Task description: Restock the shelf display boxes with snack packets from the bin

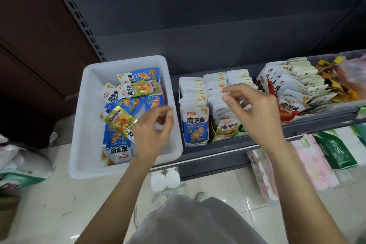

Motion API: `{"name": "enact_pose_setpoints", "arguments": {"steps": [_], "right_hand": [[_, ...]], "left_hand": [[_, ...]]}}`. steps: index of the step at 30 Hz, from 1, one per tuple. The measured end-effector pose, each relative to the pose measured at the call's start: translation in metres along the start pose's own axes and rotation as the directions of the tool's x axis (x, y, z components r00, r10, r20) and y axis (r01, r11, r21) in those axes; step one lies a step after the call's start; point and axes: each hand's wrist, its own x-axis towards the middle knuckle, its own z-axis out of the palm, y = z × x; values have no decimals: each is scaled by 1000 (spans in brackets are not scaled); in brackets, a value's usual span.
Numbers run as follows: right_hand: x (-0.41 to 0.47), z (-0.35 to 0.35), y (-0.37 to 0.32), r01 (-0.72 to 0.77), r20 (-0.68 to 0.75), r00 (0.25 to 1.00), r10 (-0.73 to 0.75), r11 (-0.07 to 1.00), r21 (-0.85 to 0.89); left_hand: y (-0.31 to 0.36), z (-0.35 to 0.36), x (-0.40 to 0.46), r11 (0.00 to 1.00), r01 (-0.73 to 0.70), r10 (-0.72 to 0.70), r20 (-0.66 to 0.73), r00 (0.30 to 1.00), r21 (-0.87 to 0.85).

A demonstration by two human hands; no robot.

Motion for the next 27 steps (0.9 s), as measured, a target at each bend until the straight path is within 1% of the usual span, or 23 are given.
{"name": "enact_pose_setpoints", "arguments": {"steps": [1,2,3,4,5,7,8,10,13,14,16,18,19,21,23,25,26,27], "right_hand": [[1,12,-11,5,61,998,-7,999,33],[1,27,-21,14,144,989,-21,999,53],[1,45,-32,19,242,970,-33,998,62],[2,65,-42,23,345,938,-42,998,59],[2,87,-51,27,443,895,-47,998,50],[6,132,-62,24,593,804,-34,999,26],[9,155,-65,23,647,763,-12,1000,-9],[15,197,-69,66,717,694,58,987,-143],[16,246,-71,158,738,647,191,914,-374],[14,258,-71,164,734,638,233,890,-426],[9,278,-70,171,719,628,296,849,-499],[7,287,-70,176,711,621,330,825,-536],[7,287,-69,167,713,615,338,828,-536],[10,282,-64,93,721,594,358,859,-503],[14,270,-62,26,723,601,340,896,-443],[20,246,-63,-33,686,666,292,931,-364],[23,231,-64,-75,648,713,267,948,-309],[25,213,-65,-124,605,758,245,964,-235]], "left_hand": [[-17,-13,-1,997,11,-10,-17,1000,77],[-39,-25,-3,983,28,-30,6,1000,182],[-60,-37,-4,956,45,-69,72,995,289],[-81,-47,-5,928,49,-119,168,979,371],[-102,-55,-5,907,46,-172,268,948,420],[-130,-67,-2,881,52,-270,410,871,471],[-138,-70,2,870,55,-311,460,832,490],[-150,-71,10,860,42,-356,537,765,509],[-162,-66,17,829,-36,-387,619,684,558],[-165,-63,18,816,-57,-396,628,670,575],[-169,-59,18,795,-103,-388,631,672,598],[-173,-56,17,785,-150,-371,649,664,602],[-175,-55,16,794,-163,-357,667,653,585],[-182,-55,18,838,-192,-296,720,627,512],[-186,-55,23,865,-279,-168,765,622,417],[-185,-59,30,874,-361,-5,750,662,325],[-182,-62,34,882,-381,64,729,682,279],[-177,-65,37,904,-367,106,716,690,221]]}}
